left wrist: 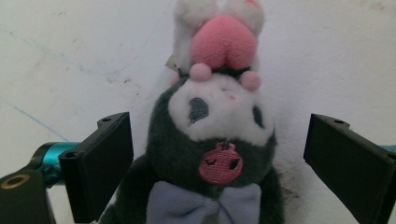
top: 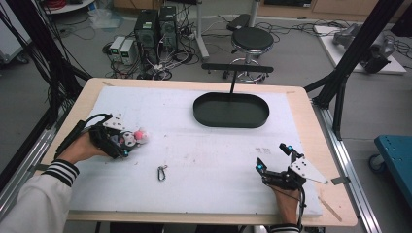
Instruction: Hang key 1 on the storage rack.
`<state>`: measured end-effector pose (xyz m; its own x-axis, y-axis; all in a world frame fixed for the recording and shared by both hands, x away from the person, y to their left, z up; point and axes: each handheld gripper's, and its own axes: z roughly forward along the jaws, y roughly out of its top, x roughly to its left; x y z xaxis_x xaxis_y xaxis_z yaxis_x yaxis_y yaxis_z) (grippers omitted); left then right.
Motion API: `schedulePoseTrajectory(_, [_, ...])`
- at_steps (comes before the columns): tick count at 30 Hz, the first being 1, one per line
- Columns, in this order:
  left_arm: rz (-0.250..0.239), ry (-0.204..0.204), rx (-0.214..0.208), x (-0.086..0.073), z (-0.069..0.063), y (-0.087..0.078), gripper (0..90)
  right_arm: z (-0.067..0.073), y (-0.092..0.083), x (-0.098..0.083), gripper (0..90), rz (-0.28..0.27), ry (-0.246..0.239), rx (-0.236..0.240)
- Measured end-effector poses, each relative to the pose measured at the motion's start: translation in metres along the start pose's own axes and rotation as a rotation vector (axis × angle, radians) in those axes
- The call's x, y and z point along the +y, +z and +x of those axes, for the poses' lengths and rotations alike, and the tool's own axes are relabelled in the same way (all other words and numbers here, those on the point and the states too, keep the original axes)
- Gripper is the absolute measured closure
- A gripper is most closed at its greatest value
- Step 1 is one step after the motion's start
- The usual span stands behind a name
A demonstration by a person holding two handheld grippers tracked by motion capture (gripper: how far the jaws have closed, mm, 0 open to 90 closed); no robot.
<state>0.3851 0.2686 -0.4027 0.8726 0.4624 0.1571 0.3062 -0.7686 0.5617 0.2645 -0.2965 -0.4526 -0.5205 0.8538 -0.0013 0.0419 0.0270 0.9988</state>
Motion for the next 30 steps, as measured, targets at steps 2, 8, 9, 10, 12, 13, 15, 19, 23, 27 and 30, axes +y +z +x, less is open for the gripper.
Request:
schedulePoseTrajectory(2, [0.015,0.009,0.011,0.0004,0.0004,0.0012,8.8,-0.0008,0.0003,0.0,0.5,-0.005,-0.008,-0.003])
schedulePoseTrajectory(8, [0.039,0.011,0.018,0.0005,-0.0001,0.004,14.4,-0.0006,-0.0001,0.0,0.5,-0.003,-0.005,-0.002])
schedulePoseTrajectory(9, [0.04,0.007,0.019,0.0003,-0.0001,0.0044,15.3,-0.0005,-0.0001,0.0,0.5,-0.003,-0.005,-0.002])
schedulePoseTrajectory(10, [0.046,0.011,0.018,0.0002,0.0005,0.0045,15.3,-0.0005,-0.0001,0.0,0.5,-0.003,-0.005,-0.002])
schedulePoseTrajectory(12, [0.052,0.012,0.019,-0.0001,0.0001,0.0054,19.7,-0.0004,0.0,0.0,0.5,-0.004,-0.007,-0.003])
schedulePoseTrajectory(13, [0.059,0.018,0.021,-0.0002,0.0002,0.0059,19.7,-0.0004,0.0,0.0,0.5,-0.004,-0.007,-0.003])
schedulePoseTrajectory(15, [0.074,0.019,0.032,-0.0002,0.0003,0.0066,24.6,0.0001,-0.0002,0.0,0.5,0.0,-0.004,-0.002])
schedulePoseTrajectory(19, [0.068,0.022,0.024,0.0004,0.0003,0.0071,27.8,0.0002,-0.0002,0.0,0.5,0.001,-0.003,-0.002])
schedulePoseTrajectory(23, [0.063,0.037,0.027,0.0015,-0.0013,0.0059,35.2,0.0001,-0.0002,0.0,0.5,0.001,-0.004,-0.002])
schedulePoseTrajectory(27, [0.058,0.036,0.027,0.0015,-0.0011,0.005,35.7,0.0004,-0.0001,0.0001,0.5,0.002,-0.006,-0.005])
schedulePoseTrajectory(30, [0.05,0.034,0.023,0.0015,-0.0012,0.0041,36.0,0.0011,0.0001,0.0001,0.5,0.004,-0.014,-0.001])
